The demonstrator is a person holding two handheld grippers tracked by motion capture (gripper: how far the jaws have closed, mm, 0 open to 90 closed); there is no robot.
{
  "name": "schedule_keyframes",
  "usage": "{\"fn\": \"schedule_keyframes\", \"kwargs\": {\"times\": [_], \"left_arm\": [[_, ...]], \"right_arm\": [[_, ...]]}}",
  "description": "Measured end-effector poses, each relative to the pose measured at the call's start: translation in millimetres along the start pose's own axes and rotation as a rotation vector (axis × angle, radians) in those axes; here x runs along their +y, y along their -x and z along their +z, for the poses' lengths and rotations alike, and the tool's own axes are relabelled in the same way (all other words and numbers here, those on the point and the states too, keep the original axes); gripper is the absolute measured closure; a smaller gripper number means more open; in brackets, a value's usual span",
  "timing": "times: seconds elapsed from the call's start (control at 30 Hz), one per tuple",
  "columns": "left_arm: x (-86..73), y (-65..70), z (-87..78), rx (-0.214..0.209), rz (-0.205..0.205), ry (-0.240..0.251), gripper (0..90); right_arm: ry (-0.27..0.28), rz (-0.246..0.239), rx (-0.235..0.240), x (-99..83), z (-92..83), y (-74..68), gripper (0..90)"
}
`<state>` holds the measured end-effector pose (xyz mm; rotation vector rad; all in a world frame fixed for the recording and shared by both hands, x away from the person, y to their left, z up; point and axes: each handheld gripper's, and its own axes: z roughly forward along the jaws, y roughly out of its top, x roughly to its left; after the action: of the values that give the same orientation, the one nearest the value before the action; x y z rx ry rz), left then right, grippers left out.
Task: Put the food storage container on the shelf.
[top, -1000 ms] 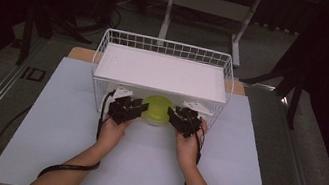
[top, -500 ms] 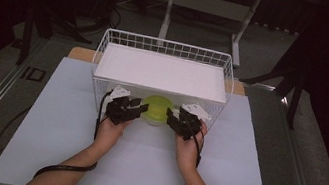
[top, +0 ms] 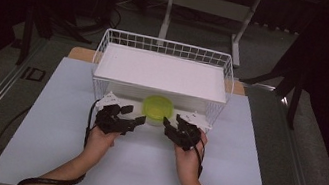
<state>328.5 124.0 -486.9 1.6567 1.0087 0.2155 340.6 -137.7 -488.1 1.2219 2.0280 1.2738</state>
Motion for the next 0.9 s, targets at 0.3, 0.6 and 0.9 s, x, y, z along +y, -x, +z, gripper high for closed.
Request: {"fn": "schedule_keyframes", "kwargs": {"times": [0.3,0.6,0.9], "left_arm": [[-12.4,7.5,-20.7,-0.05,0.031,-0.026,4.6],[-25.5,12.3,-47.3,-0.075,0.04,-0.013,2.4],[-43.1,18.6,-68.8,-0.075,0.089,-0.03,2.4]], "right_arm": [[-0.023,0.005,-0.006,-11.7,-3.0,-4.4,47.6],[-0.06,-0.008,0.016,-20.6,0.6,-12.4,50.0],[-0.088,-0.038,0.05,-28.1,7.3,-22.0,56.9]]}}
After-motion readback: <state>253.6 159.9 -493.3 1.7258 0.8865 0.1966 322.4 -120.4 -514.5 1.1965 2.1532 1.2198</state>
